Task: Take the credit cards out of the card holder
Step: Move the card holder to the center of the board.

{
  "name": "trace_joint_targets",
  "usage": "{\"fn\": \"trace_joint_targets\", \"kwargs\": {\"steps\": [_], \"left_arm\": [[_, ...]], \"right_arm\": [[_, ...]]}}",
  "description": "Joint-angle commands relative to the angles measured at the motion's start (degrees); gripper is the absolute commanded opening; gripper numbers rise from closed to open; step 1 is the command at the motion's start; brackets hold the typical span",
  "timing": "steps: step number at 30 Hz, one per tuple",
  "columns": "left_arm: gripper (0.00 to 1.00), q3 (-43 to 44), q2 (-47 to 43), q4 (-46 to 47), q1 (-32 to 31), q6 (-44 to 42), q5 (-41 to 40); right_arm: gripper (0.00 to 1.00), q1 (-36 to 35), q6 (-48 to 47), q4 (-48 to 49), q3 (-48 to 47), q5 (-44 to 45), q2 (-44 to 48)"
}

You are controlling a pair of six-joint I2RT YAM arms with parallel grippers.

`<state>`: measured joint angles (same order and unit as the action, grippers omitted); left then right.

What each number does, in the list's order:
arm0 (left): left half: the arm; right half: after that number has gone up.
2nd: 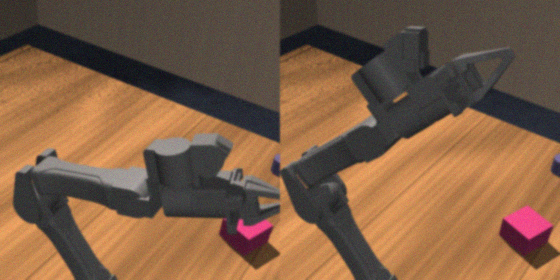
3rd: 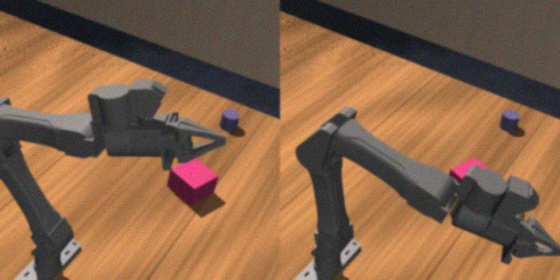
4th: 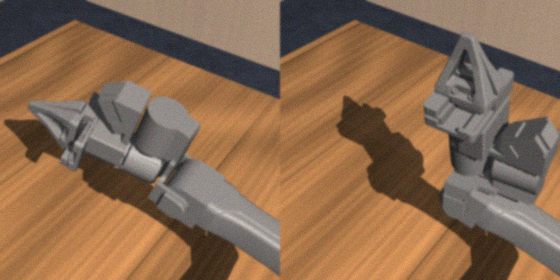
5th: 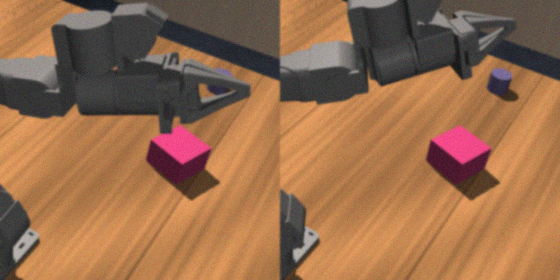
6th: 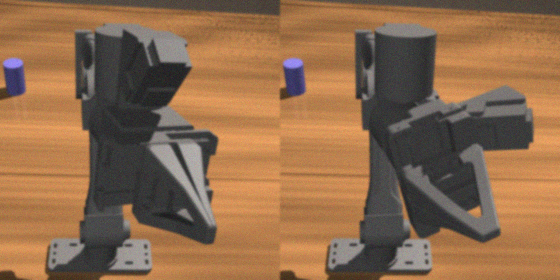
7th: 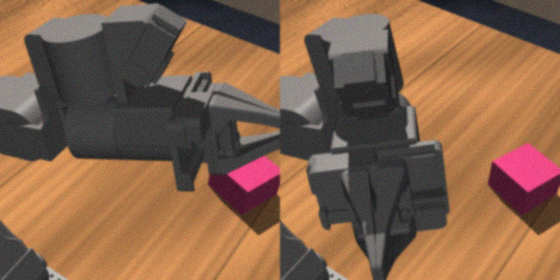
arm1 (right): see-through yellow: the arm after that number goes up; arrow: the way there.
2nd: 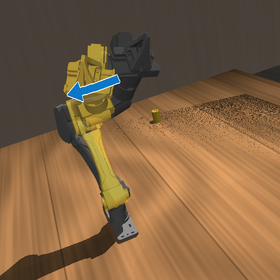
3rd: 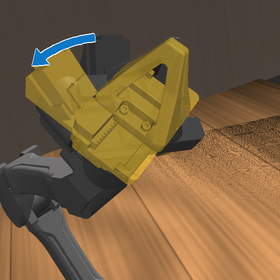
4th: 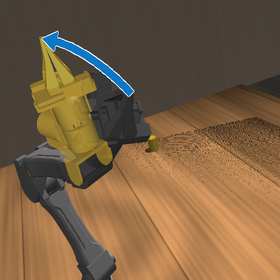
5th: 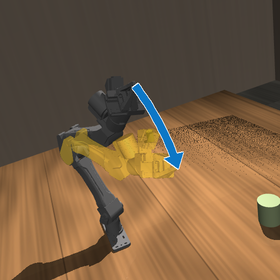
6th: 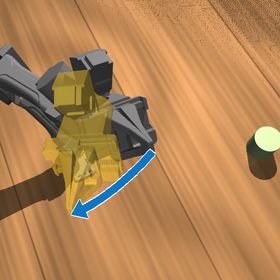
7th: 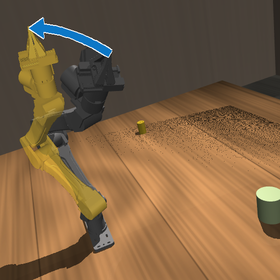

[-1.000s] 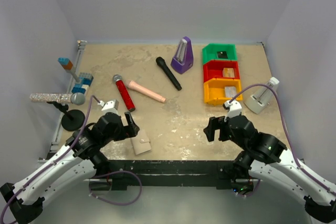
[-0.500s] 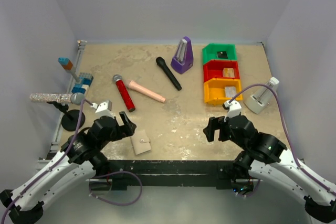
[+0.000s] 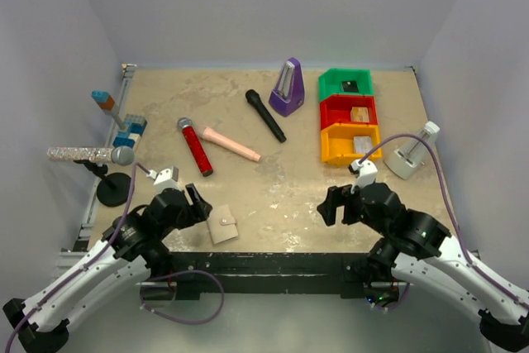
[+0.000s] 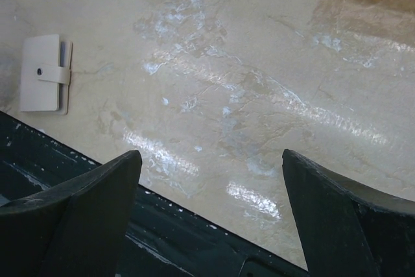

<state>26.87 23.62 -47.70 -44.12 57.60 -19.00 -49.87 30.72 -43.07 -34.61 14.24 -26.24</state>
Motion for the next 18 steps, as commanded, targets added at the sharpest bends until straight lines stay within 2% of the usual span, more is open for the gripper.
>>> {"fn": "trace_joint_targets", "kwargs": {"steps": [1,18], "left_arm": [[0.67,-3.75,1.08,3.58,0.00,2.95,3.97],[0.63,-11.40,8.29,13.33,0.00,7.17,7.31]], "right_arm": [[0.93,-0.23,1.62,3.60,1.12,-3.16,-0.74],[0.90,-0.32,5.58,11.77,3.67,-12.04,-7.33]]}}
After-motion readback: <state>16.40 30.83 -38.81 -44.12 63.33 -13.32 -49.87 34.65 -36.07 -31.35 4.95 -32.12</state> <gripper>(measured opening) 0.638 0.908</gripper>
